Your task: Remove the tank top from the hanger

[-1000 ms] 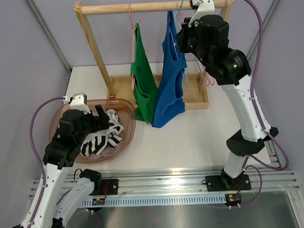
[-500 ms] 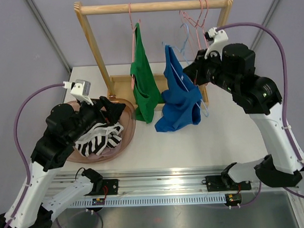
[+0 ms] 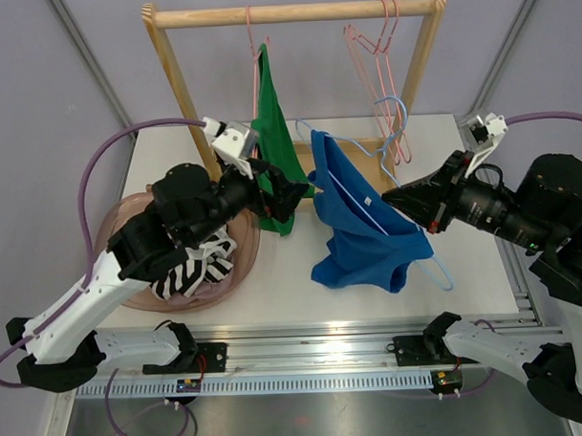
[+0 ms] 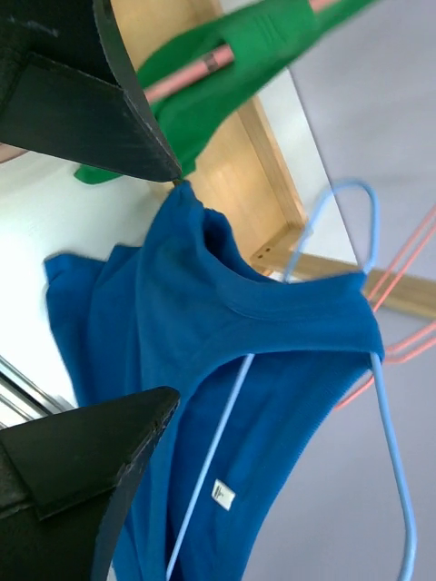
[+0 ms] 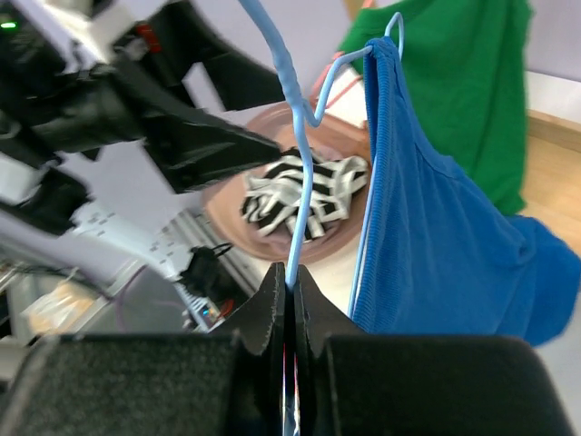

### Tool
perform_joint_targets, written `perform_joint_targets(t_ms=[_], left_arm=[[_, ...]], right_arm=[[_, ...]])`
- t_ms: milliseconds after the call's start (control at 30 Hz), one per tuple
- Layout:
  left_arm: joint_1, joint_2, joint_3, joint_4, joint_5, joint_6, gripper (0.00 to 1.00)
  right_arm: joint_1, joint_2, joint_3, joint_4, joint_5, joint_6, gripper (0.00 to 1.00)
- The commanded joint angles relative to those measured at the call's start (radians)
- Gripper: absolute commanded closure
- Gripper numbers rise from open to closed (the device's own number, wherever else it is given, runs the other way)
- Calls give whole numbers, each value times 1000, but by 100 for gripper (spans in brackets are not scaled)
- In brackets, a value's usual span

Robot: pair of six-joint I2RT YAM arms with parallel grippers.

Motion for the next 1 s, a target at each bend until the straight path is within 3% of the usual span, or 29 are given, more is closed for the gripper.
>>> perform_joint_targets(t_ms=[0,100,233,267,567,600,767,967], left_arm=[[-97,45,72,94,-126,123,1],[-141,85,89,124,-149,153,3],[-151,125,106,134,-184,163,19],[-151,129,111,131,-204,164,33],[-151,146,102,122,-311,169,82],[-151,145,103,116,-340,163,97],[-151,96,59,115,-572,103,100],[-99,56,66,-12,-752,-36,100]], right_arm=[[1,-19,11,20,-136,47,100],[-1,-36,9,13,-184,52,100],[1,-59,15,2,-207,61,100],[-1,-64,20,-1,-205,59,100],[-1,-90,43,-18,-191,47,100],[1,-93,41,-23,-181,40,100],[1,-112,-14,-78,-152,-34,100],[-1,-182,-88,-66,-308,-118,100]])
